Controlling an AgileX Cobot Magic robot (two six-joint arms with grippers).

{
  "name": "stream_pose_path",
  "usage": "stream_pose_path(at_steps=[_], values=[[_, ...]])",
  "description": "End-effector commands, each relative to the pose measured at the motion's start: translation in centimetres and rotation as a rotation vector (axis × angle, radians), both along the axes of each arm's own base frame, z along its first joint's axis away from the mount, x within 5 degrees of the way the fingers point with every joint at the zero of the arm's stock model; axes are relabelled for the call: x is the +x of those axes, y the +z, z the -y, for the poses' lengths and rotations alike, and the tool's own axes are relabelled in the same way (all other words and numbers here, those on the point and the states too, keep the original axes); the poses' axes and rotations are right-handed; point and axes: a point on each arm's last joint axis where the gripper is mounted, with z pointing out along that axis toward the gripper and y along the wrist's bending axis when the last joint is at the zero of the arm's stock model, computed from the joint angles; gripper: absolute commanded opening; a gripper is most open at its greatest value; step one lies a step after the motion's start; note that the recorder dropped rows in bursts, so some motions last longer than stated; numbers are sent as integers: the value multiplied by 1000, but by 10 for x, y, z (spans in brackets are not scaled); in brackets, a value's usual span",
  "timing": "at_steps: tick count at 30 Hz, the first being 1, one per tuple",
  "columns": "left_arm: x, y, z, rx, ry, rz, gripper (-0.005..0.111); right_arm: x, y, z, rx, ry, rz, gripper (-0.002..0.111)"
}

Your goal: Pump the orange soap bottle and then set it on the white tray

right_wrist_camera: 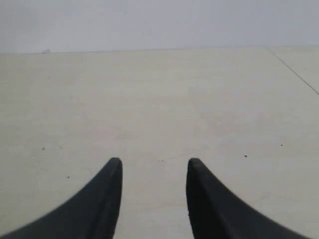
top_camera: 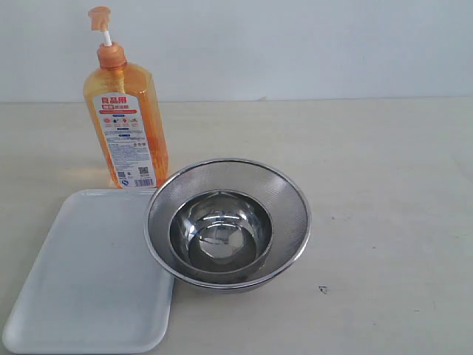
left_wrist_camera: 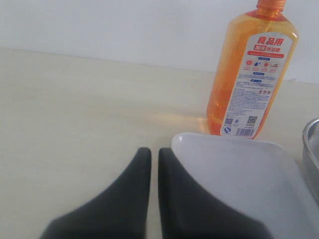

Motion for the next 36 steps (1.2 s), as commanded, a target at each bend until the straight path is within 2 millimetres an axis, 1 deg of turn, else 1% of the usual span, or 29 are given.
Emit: stream_pose_path(at_steps=[1,10,12,14,17,19,22,26,29,33,36], values=[[0,-1,0,-1,-3,-2,5,0,1,0,-2,-1,14,38],[0,-1,0,-1,-3,-2,5,0,1,0,-5,0,13,38],[0,-1,0,-1,-3,-2,5,0,1,0,-42,6,12,38],[0,-1,0,-1,-3,-2,5,0,2,0,-35,8,23,38],[0,-1,0,-1,-3,-2,5,0,6,-2,38,11,51,38],[0,-1,0,-1,-3,-2,5,-1,20,-3,62,14,92,38],[0,-1,0,-1,-3,-2,5,-5,47,-3,67,18,173,38],[0,-1,0,-1,-3,-2,5,-17,88,-7,150,45,250,38],[0,-1,0,-1,-3,-2,5,-25,108,-8,179,61,299,38],[0,-1,0,-1,-3,-2,5,-31,127,-7,177,55,436,38],[0,-1,0,-1,-3,-2,5,-32,135,-5,180,48,519,38]])
